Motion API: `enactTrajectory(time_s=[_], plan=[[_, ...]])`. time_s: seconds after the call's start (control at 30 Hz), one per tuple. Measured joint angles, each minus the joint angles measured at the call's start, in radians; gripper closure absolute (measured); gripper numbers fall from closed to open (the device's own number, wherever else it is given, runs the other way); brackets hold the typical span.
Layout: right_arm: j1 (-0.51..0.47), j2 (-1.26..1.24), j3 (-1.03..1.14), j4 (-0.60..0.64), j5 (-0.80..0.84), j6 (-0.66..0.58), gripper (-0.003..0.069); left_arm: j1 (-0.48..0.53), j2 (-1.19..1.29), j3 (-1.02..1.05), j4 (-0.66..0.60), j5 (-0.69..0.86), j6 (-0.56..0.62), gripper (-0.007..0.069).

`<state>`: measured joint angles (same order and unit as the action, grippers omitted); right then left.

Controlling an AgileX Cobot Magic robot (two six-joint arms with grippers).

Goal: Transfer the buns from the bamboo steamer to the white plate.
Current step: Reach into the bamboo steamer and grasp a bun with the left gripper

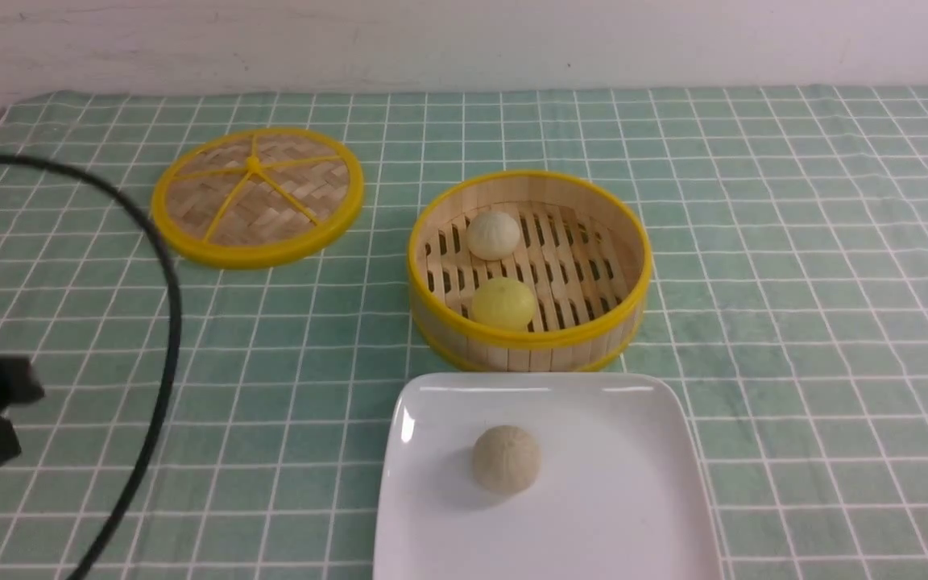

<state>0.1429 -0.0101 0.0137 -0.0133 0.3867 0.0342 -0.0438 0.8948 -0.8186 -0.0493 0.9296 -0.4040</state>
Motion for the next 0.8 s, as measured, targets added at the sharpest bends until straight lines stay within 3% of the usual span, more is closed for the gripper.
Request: enactTrajectory(time_s=[0.13,0.27,0.5,0.8], plan=[[0.000,0.000,0.000,0.000,0.000,0.000,0.0419,-0.029,0.263,-0.193,-0.106,0.057,0.187,0.0623],[0.000,0.000,0.000,0.000,0.000,0.000,0.0419,-0.165,0.486,-0.346,-0.256,0.047,0.351,0.0600],[0.000,0.000,0.000,0.000,0.000,0.000,0.0419,-0.337,0.759,-0.570,-0.263,-0.003,0.328,0.0507],[0.000,0.000,0.000,0.000,0.000,0.000,0.0419,-0.483,1.104,-0.944,-0.169,-0.005,0.316,0.0212]])
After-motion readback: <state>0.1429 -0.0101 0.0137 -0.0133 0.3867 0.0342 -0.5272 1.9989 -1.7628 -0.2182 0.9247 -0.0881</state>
